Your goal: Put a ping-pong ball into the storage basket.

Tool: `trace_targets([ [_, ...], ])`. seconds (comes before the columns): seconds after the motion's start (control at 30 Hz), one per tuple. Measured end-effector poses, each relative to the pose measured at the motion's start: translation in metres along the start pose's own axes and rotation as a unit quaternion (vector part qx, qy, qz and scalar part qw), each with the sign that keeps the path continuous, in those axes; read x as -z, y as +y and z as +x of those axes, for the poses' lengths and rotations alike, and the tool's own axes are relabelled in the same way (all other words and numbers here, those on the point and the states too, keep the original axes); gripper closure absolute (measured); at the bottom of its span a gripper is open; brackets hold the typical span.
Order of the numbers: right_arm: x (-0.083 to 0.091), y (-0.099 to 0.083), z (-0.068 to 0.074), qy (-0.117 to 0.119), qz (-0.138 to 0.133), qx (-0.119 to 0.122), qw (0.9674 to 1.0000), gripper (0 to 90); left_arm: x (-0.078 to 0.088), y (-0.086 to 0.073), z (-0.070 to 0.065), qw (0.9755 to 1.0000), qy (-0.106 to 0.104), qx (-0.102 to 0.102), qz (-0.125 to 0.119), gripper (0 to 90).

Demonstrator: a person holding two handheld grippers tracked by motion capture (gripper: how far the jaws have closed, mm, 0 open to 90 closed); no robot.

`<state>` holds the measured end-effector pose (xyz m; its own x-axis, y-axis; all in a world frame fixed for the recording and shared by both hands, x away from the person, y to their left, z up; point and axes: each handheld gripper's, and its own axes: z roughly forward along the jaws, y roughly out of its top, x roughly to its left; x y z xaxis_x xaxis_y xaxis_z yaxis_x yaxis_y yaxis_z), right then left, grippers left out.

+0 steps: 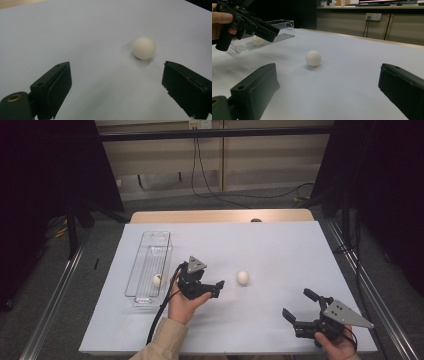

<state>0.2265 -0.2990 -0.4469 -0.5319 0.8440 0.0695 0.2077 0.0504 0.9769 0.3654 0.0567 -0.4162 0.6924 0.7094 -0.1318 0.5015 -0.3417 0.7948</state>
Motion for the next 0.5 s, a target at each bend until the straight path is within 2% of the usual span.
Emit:
trace_targets([
  [0.23, -0.002, 0.000, 0.000, 0.001, 0.002, -0.001, 1.0000, 1.7, -0.004, 0.000, -0.002, 0.9999, -0.009, 0.004, -0.009, 9.1],
  [0.5, -0.002, -0.001, -0.003, -0.002, 0.001, 0.001, 1.0000, 1.7, -0.010, 0.001, -0.008, 0.9999, -0.013, -0.003, -0.005, 9.1],
])
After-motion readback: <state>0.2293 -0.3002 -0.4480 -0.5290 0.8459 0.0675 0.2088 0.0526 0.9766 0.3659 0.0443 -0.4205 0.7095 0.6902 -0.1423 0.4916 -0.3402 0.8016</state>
